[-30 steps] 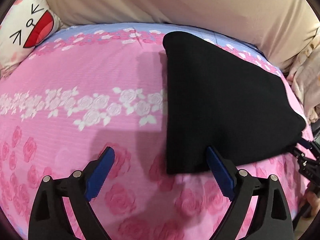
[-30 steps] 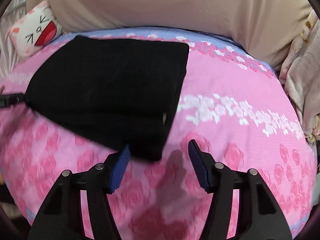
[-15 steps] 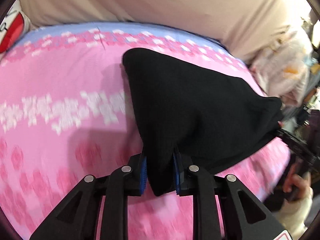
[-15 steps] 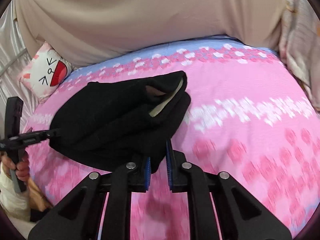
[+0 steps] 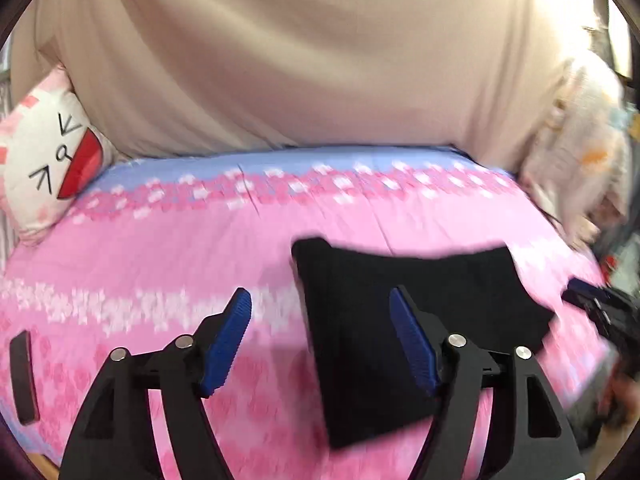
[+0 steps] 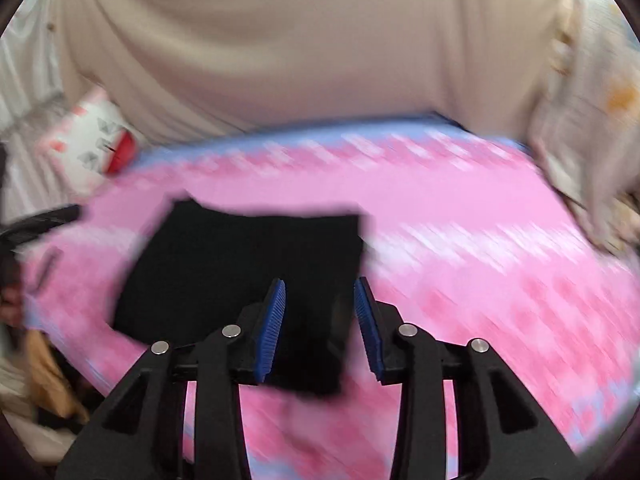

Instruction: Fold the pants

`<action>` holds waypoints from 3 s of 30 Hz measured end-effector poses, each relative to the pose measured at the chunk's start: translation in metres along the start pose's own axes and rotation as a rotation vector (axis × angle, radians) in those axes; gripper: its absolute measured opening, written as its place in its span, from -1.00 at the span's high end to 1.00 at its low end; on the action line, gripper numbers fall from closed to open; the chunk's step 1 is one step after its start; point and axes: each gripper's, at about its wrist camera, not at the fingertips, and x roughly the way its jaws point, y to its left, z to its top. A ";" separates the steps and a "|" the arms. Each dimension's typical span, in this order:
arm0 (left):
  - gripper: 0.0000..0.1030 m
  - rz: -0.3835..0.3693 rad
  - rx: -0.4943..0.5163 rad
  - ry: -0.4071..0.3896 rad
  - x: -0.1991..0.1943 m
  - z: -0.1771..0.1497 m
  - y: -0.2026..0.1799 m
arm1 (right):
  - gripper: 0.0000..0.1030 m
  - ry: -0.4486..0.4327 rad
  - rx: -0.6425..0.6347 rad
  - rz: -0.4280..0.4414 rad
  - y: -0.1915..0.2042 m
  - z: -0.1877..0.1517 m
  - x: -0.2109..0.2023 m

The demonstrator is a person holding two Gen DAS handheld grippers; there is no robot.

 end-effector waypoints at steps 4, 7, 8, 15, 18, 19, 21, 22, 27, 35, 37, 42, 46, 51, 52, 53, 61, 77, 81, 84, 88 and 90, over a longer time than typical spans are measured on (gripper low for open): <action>-0.35 0.075 -0.026 0.187 0.106 0.008 -0.012 | 0.31 0.116 -0.098 -0.067 0.022 0.008 0.084; -0.82 0.099 -0.065 0.206 0.153 -0.014 0.004 | 0.25 0.123 -0.069 -0.124 -0.014 -0.012 0.113; -0.86 0.075 -0.110 0.203 0.154 -0.016 0.015 | 0.25 0.122 -0.010 -0.067 -0.025 -0.013 0.109; -0.73 0.066 -0.131 0.093 0.105 0.026 0.005 | 0.21 0.032 0.003 -0.011 0.015 0.051 0.071; -0.73 0.186 -0.053 0.136 0.142 0.041 -0.006 | 0.08 0.133 -0.023 0.025 0.030 0.060 0.124; -0.69 0.219 -0.043 0.174 0.160 0.041 -0.006 | 0.08 0.165 -0.029 -0.006 0.027 0.057 0.140; -0.70 0.245 -0.036 0.244 0.190 0.035 -0.002 | 0.09 0.202 -0.034 -0.114 0.011 0.045 0.162; -0.71 0.247 -0.040 0.258 0.197 0.032 0.000 | 0.09 0.205 -0.009 -0.150 -0.004 0.039 0.169; -0.78 0.193 -0.078 0.275 0.200 0.022 0.023 | 0.16 0.213 0.188 -0.090 -0.042 0.038 0.166; -0.78 0.219 -0.035 0.271 0.199 0.024 0.018 | -0.42 0.191 0.055 -0.210 -0.031 0.008 0.128; -0.74 0.230 -0.023 0.269 0.197 0.026 0.016 | -0.30 0.149 0.180 -0.157 -0.043 0.004 0.105; -0.63 0.160 -0.026 0.164 0.130 0.023 0.006 | 0.06 0.081 0.018 -0.157 -0.007 -0.008 0.052; -0.49 0.071 0.046 0.136 0.075 -0.011 -0.024 | 0.82 0.175 -0.014 -0.135 -0.006 -0.043 0.060; 0.00 0.077 0.067 0.211 0.064 -0.068 -0.039 | 0.90 0.126 0.059 -0.128 -0.015 -0.041 0.033; -0.01 0.096 0.077 0.195 0.060 -0.072 -0.042 | 0.88 0.111 0.032 -0.129 -0.007 -0.038 0.026; -0.01 0.101 0.074 0.195 0.060 -0.073 -0.044 | 0.88 0.121 0.011 -0.123 -0.002 -0.039 0.027; 0.04 0.094 0.038 0.205 0.044 -0.074 -0.039 | 0.90 0.119 0.011 -0.142 0.002 -0.053 0.010; -0.67 0.158 0.161 0.263 0.030 -0.113 -0.066 | 0.08 0.196 -0.007 -0.185 -0.014 -0.101 0.011; -0.67 0.173 0.144 0.293 0.050 -0.116 -0.060 | -0.16 0.192 -0.051 -0.197 -0.010 -0.098 0.028; -0.38 0.124 0.105 0.283 0.055 -0.109 -0.053 | 0.34 0.187 -0.016 -0.150 -0.016 -0.089 0.035; 0.43 0.128 0.098 0.262 0.053 -0.097 -0.045 | 0.65 0.144 0.011 -0.159 -0.020 -0.081 0.023; 0.64 0.149 0.090 0.268 0.055 -0.095 -0.036 | 0.72 0.113 0.032 -0.167 -0.023 -0.078 0.009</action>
